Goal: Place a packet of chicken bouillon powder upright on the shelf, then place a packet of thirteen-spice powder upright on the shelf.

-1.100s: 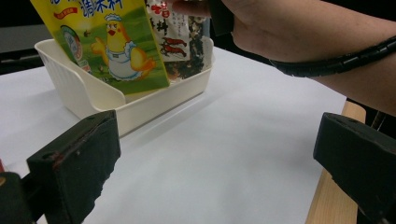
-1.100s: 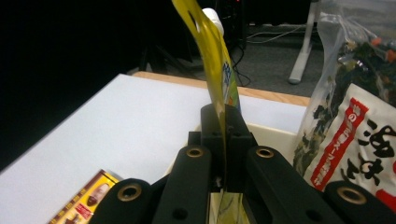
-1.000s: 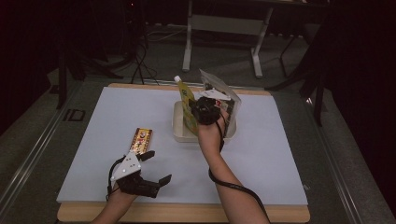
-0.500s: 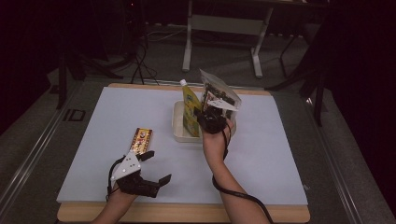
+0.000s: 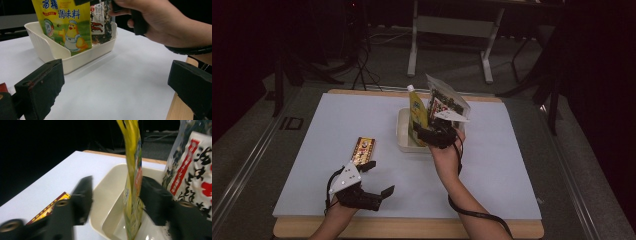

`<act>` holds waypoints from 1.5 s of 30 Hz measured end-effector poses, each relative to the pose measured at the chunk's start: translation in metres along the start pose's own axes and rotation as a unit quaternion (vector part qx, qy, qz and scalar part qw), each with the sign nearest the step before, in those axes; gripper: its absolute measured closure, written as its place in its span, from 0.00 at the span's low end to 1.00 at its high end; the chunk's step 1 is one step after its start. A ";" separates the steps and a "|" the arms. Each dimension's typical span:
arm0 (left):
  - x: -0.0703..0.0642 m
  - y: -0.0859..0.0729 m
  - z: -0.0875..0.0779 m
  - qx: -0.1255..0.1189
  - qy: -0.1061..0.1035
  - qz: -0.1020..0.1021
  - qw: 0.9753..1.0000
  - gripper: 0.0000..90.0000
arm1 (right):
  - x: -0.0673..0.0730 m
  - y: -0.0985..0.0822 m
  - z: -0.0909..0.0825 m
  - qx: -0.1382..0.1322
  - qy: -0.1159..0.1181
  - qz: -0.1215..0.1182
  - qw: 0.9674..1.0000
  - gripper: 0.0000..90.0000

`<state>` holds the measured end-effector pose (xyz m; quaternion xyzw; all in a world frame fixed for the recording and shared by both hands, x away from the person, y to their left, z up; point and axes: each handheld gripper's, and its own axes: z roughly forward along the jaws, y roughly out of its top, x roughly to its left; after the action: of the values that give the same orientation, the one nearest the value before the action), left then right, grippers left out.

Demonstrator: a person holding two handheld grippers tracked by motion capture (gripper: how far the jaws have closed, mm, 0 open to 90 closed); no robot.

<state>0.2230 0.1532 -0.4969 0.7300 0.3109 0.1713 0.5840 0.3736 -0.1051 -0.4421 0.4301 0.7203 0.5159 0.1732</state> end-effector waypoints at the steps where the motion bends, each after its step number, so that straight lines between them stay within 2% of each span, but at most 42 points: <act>1: 0.001 0.000 0.000 -0.001 0.004 0.006 1.000 0.01 | 0.000 0.000 -0.004 -0.004 0.006 -0.004 1.000 0.38; 3: 0.002 0.000 -0.001 -0.008 0.004 0.010 1.000 0.01 | 0.001 0.000 -0.011 -0.011 0.015 -0.019 1.000 0.26; 6: 0.004 0.000 -0.001 -0.016 0.007 0.006 1.000 0.01 | 0.001 -0.001 -0.022 -0.029 0.036 -0.020 0.999 0.16; 9: 0.005 0.001 -0.002 -0.017 0.010 -0.004 1.000 0.01 | 0.005 -0.002 -0.033 -0.028 0.049 -0.037 0.998 0.15; 11: 0.007 0.001 -0.003 -0.016 0.016 -0.003 1.000 0.04 | 0.007 -0.004 -0.040 -0.026 0.057 -0.044 0.997 0.16; 15: 0.011 0.002 -0.004 -0.014 0.017 -0.023 0.999 0.04 | 0.010 -0.008 -0.056 -0.020 0.075 -0.062 0.995 0.16; 17: 0.013 0.003 -0.005 0.000 0.015 -0.037 0.999 0.03 | 0.011 -0.012 -0.065 -0.018 0.079 -0.074 0.994 0.16; 18: 0.013 0.003 -0.005 0.000 0.015 -0.037 0.999 0.03 | 0.011 -0.012 -0.065 -0.018 0.079 -0.074 0.994 0.16; 19: 0.014 0.005 -0.004 0.018 0.014 -0.042 0.999 0.03 | 0.010 -0.014 -0.070 -0.017 0.087 -0.075 0.993 0.17; 20: 0.014 0.005 -0.005 0.026 0.014 -0.042 0.999 0.02 | 0.009 -0.017 -0.076 -0.015 0.099 -0.076 0.992 0.17; 24: 0.012 0.010 -0.004 0.037 0.018 -0.031 0.999 0.02 | 0.006 -0.023 -0.092 -0.015 0.098 -0.098 0.990 0.17; 26: 0.013 0.012 -0.005 0.038 0.018 -0.027 0.999 0.02 | 0.003 -0.026 -0.100 -0.019 0.108 -0.102 0.989 0.17; 31: 0.020 0.016 -0.008 0.048 0.042 -0.024 0.998 0.02 | -0.003 -0.030 -0.117 -0.016 0.114 -0.115 0.987 0.18; 34: 0.026 0.018 -0.010 0.054 0.058 -0.025 0.997 0.03 | -0.004 -0.034 -0.128 -0.019 0.112 -0.123 0.986 0.18; 38: 0.037 0.021 -0.014 0.070 0.085 -0.024 0.994 0.03 | -0.005 -0.038 -0.140 -0.015 0.120 -0.119 0.986 0.18; 41: 0.049 0.020 -0.016 0.087 0.104 -0.026 0.990 0.05 | -0.005 -0.040 -0.149 -0.020 0.128 -0.119 0.984 0.18; 44: 0.064 0.017 -0.017 0.099 0.122 -0.049 0.986 0.05 | -0.005 -0.041 -0.158 -0.030 0.131 -0.121 0.984 0.18; 45: 0.068 0.016 -0.016 0.105 0.132 -0.052 0.984 0.06 | -0.005 -0.042 -0.161 -0.033 0.127 -0.124 0.984 0.18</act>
<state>0.2681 0.2077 -0.4856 0.7413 0.4388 0.2017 0.4660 0.2461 -0.2086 -0.4146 0.2625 0.7668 0.5644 0.1568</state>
